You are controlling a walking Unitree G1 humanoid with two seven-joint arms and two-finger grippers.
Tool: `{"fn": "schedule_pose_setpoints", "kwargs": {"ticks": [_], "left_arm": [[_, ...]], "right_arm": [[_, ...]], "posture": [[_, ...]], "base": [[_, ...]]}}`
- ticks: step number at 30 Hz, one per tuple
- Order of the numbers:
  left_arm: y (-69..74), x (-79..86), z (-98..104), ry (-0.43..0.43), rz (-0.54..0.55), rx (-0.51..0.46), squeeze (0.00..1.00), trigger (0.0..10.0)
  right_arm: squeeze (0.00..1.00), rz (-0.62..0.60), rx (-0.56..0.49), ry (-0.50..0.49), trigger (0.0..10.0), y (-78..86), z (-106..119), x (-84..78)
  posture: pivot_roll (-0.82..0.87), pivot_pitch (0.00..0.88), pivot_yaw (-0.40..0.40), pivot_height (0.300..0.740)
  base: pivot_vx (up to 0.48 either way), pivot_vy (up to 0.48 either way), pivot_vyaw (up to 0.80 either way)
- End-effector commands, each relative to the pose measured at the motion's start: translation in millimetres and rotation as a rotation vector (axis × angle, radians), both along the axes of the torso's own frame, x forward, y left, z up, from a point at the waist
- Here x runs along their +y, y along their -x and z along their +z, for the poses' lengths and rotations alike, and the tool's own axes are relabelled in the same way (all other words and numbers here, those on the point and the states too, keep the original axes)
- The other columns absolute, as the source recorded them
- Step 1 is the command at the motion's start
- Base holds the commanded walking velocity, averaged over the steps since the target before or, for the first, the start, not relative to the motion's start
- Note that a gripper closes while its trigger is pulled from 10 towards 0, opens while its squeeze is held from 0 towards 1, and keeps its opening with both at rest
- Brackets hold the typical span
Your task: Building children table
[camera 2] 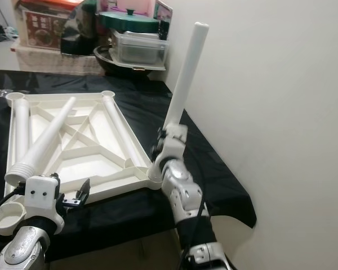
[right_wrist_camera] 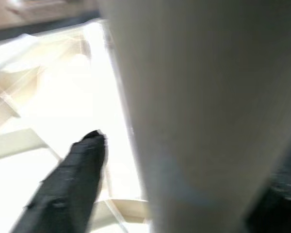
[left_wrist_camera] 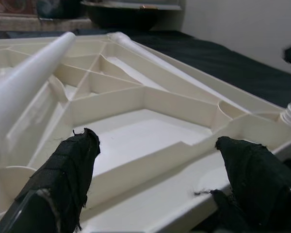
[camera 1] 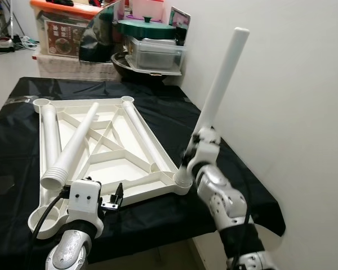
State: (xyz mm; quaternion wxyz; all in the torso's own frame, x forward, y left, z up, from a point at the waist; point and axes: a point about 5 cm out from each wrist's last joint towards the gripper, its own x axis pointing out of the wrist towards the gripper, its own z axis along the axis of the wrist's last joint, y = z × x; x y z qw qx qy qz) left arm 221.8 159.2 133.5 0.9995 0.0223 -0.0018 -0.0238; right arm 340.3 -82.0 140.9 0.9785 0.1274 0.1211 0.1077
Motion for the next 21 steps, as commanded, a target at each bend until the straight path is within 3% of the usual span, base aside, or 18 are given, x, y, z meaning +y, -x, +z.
{"fn": "schedule_pose_setpoints", "kwargs": {"ticks": [1, 2, 3, 4, 6, 7, 9, 11, 14, 15, 21], "left_arm": [[-0.7, -3.7, -1.9, -0.001, -0.011, 0.005, 0.00, 10.0], [-0.7, -3.7, -1.9, -0.001, -0.011, 0.005, 0.00, 10.0], [-0.7, -3.4, -1.7, -0.001, -0.010, 0.003, 0.00, 10.0], [-0.8, -3.2, -1.6, 0.000, -0.010, 0.003, 0.00, 10.0], [-0.8, -3.2, -1.6, 0.000, -0.010, 0.003, 0.00, 10.0], [-1.0, -3.0, -1.9, 0.001, -0.010, 0.003, 0.00, 10.0], [-1.0, -3.0, -1.9, 0.001, -0.010, 0.003, 0.00, 10.0], [-1.6, -2.6, -2.5, -0.001, -0.011, 0.003, 0.00, 10.0], [-1.6, -2.4, -2.5, -0.001, -0.010, 0.003, 0.00, 10.0], [-1.9, -1.9, -2.2, -0.003, -0.008, 0.002, 0.00, 10.0], [-1.9, -1.5, -1.8, -0.004, -0.005, 0.001, 0.00, 10.0]], "right_arm": [[0.57, 0.119, -0.072, -0.077, 10.0, -2.0, 17.4, 9.3], [0.57, 0.119, -0.072, -0.077, 10.0, -2.0, 17.4, 9.3], [0.00, 0.265, -0.131, -0.123, 10.0, 1.8, 28.7, 17.9], [0.00, 0.358, -0.167, -0.151, 10.0, 5.5, 36.1, 23.7], [0.00, 0.358, -0.167, -0.151, 10.0, 5.5, 36.1, 23.7], [0.00, 0.535, -0.238, -0.159, 10.0, 17.1, 46.0, 28.5], [0.00, 0.535, -0.238, -0.159, 10.0, 17.1, 46.0, 28.5], [0.00, 0.907, -0.304, -0.120, 10.0, 50.2, 48.7, 35.7], [0.00, 0.938, -0.300, -0.109, 10.0, 53.4, 46.4, 36.5], [0.00, 0.950, -0.279, -0.112, 0.0, 54.1, 39.0, 37.9], [0.00, 0.919, -0.259, -0.104, 0.0, 50.3, 31.6, 38.2]], "posture": [[0.19, 0.000, -0.193, 0.740], [0.19, 0.000, -0.193, 0.740], [0.19, 0.000, -0.193, 0.740], [0.19, 0.000, -0.193, 0.740], [0.19, 0.000, -0.193, 0.740], [0.19, 0.000, -0.193, 0.740], [0.19, 0.000, -0.193, 0.740], [0.19, 0.000, -0.197, 0.740], [0.19, 0.000, -0.197, 0.740], [0.20, 0.000, -0.200, 0.740], [0.20, 0.000, -0.201, 0.740]], "base": [[0.000, 0.000, 0.00], [0.000, 0.000, 0.00], [0.000, 0.000, 0.00], [0.000, 0.000, 0.00], [0.000, 0.000, 0.00], [0.000, 0.000, 0.00], [0.000, 0.000, 0.00], [0.000, 0.000, 0.00], [0.000, 0.000, 0.00], [0.000, 0.000, 0.00], [0.000, 0.000, 0.00]]}}
